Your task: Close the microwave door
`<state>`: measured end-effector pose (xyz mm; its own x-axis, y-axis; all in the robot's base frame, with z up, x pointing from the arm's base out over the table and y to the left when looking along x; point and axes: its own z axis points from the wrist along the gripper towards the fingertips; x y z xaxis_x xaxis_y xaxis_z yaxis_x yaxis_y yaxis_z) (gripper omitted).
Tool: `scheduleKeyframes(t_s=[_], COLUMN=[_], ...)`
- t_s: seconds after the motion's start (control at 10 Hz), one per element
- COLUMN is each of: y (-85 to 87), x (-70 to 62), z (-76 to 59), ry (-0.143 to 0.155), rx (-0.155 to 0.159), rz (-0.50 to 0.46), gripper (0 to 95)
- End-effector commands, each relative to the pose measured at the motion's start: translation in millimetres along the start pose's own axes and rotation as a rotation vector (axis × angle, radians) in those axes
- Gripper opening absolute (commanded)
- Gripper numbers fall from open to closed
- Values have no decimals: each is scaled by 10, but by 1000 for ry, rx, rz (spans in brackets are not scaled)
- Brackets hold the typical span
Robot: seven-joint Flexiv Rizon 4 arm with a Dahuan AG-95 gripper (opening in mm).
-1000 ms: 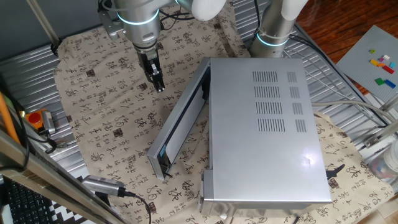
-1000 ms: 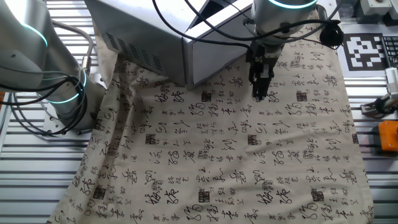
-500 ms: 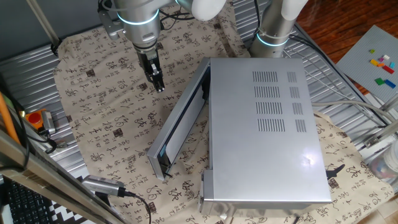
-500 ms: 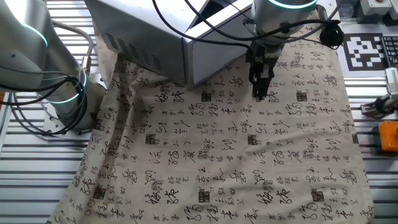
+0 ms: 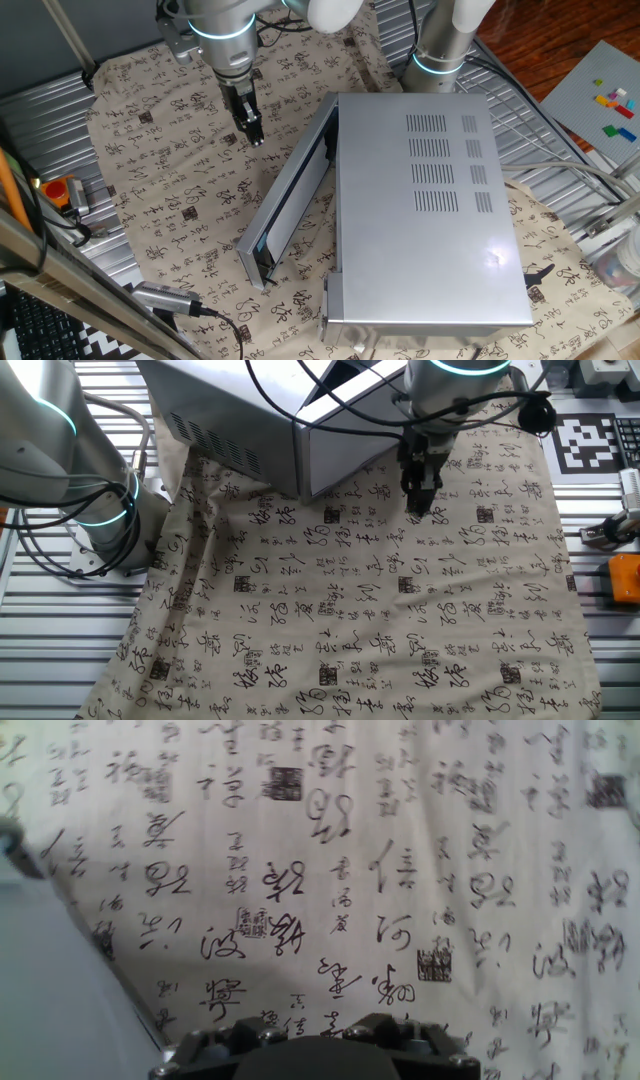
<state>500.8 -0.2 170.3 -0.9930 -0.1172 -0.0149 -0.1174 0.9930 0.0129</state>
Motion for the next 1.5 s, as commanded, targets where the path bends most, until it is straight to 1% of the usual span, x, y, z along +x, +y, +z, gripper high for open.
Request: scheduleKeyframes(t_s=[0.1,0.9,1.3,1.5], y=[3,3,4,4], x=[8,9,10,10], z=[2,2,-1,-1], ry=[-12,-8,-18,-18], rx=[-10,-1,-2,-1], rz=[-102,-97,-107,-113], gripper=[0,0,0,0])
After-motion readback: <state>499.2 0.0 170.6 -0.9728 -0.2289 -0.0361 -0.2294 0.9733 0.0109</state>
